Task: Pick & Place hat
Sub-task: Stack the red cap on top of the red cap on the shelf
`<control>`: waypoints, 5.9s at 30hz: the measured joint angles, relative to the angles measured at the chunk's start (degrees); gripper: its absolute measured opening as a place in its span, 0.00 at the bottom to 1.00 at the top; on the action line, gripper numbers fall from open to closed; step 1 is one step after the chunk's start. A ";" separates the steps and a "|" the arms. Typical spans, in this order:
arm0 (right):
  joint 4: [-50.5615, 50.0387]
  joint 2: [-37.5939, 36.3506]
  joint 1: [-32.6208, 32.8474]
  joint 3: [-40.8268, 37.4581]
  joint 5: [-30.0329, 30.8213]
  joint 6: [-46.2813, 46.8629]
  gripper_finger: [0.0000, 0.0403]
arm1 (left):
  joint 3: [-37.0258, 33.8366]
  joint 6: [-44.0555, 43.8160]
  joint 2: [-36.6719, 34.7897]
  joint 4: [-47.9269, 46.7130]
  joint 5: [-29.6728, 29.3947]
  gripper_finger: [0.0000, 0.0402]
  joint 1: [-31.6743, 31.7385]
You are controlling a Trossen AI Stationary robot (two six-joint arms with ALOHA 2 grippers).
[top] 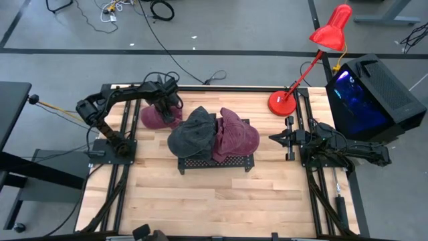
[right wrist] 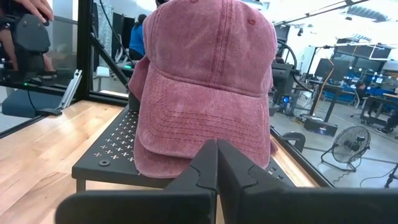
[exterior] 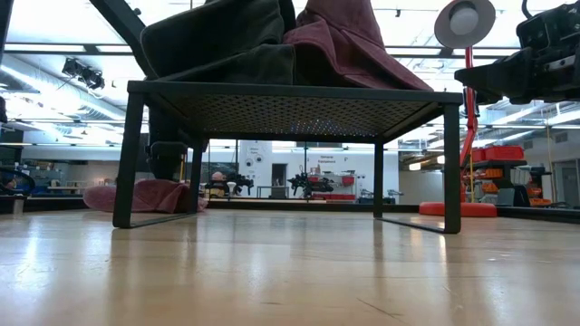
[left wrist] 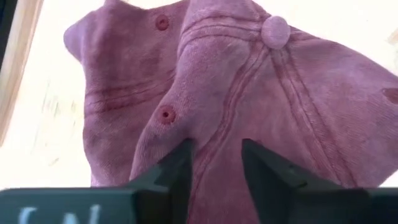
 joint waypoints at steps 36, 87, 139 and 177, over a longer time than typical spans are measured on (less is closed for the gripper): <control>0.00 -0.02 -0.01 0.01 -0.01 -0.01 0.01 | 4.04 10.26 0.21 -4.07 -0.82 0.71 1.26; 0.00 -0.02 0.02 0.00 -0.01 -0.01 0.01 | 8.85 7.18 0.33 -11.55 0.52 0.00 1.55; 0.00 -0.01 0.02 -0.02 -0.01 0.00 0.01 | 47.94 -7.85 -15.56 -28.70 -3.09 0.00 -1.26; 0.00 -0.01 -0.01 0.00 0.01 0.00 0.01 | 65.53 -12.69 -18.33 -37.61 0.49 0.00 -34.40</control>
